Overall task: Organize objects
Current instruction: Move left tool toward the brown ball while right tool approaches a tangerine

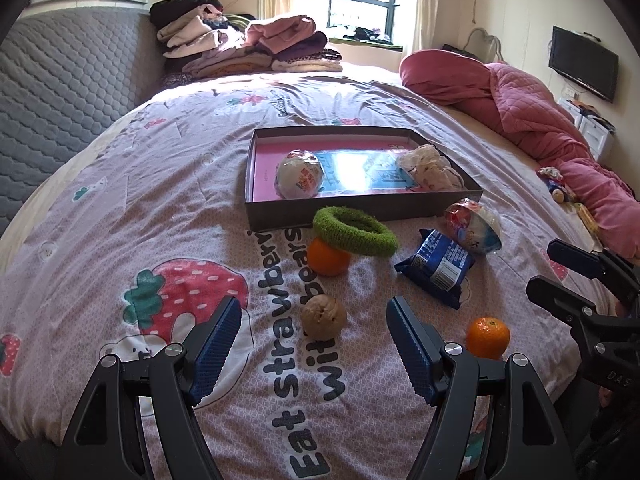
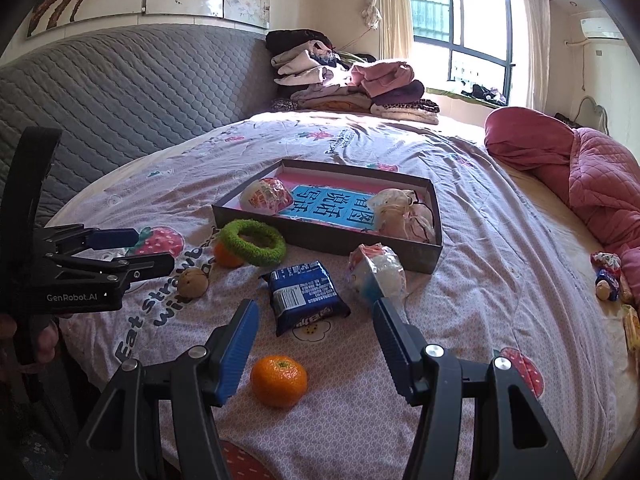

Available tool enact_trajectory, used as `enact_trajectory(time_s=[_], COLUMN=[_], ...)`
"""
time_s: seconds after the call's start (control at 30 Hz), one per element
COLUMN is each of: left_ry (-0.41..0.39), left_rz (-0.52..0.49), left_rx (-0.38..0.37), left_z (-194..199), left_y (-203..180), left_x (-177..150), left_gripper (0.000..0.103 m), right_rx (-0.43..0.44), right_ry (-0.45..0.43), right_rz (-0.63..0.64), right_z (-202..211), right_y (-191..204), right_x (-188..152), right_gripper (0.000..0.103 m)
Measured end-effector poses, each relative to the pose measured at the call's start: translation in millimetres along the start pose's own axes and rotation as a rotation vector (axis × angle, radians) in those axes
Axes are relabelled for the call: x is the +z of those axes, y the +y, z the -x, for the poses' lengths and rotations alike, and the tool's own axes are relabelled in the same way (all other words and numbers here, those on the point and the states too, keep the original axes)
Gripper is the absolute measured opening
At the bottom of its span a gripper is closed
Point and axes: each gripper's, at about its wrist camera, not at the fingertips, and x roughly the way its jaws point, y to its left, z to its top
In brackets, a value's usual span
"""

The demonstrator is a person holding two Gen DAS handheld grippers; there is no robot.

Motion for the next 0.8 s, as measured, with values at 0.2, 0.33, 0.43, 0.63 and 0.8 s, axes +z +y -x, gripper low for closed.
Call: enact_trajectory(time_s=[0.2,0.33,0.43,0.63,0.8], left_ry=[0.018,0.027,0.035,0.045,0.045], left_rz=[0.005,0.014,0.017,0.017,0.034], left_rx=[-0.01,-0.015,-0.011,-0.008,0.004], left_z=[1.5,2.9,2.6,3.2,4.4], left_y=[-4.9,-7.8,-10.5,-13.6,-12.2], left_x=[-9.4,-13.7,-16.7,-19.7,-20.9], left_gripper=[0.076,0.076,0.076,0.076,0.076], right_rx=[0.002,0.004,0.003,0.003,0.001], right_ry=[0.022,0.023,0.028,0.032,0.036], right_rz=[0.003,0.004,-0.003,-0.018,-0.024], right_z=[1.2,4.5,5.2,7.7,8.1], right_y=[4.4,5.9,6.2,6.1,7.0], right_x=[-7.5,-9.8,-11.4,-13.9,-15.8], right_gripper=[0.059,0.059,0.059,0.059,0.059])
